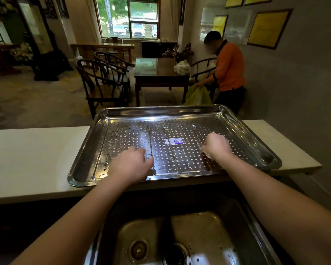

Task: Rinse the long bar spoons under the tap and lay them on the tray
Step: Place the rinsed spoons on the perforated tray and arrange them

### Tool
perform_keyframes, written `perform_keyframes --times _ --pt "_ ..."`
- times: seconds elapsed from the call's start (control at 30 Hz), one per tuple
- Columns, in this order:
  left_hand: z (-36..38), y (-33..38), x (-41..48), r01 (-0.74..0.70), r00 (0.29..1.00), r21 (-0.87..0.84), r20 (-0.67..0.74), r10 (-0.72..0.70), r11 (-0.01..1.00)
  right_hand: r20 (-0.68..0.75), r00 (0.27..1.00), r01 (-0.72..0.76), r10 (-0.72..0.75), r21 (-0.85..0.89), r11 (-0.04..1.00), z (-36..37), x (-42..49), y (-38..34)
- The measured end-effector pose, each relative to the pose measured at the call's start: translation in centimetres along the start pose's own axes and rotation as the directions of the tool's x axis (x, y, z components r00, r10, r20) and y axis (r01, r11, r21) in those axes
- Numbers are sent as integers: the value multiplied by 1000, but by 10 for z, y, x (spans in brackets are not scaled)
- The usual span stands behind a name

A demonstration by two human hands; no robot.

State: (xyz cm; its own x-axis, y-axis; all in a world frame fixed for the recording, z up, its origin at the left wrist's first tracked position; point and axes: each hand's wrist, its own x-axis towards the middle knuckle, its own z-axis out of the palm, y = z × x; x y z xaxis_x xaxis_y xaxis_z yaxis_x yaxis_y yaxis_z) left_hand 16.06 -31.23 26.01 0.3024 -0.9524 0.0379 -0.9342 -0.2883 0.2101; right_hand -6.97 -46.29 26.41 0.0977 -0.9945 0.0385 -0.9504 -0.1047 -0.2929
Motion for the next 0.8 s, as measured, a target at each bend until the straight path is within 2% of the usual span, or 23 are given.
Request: perform_keyframes --times 0.27,0.8 --pt "-1 4 -6 9 999 61 34 -12 998 9 1000 25 -26 10 1000 8 -2 -12" --pt "0 3 -7 23 997 28 68 -25 999 34 989 143 -144 39 989 13 -11 -34"
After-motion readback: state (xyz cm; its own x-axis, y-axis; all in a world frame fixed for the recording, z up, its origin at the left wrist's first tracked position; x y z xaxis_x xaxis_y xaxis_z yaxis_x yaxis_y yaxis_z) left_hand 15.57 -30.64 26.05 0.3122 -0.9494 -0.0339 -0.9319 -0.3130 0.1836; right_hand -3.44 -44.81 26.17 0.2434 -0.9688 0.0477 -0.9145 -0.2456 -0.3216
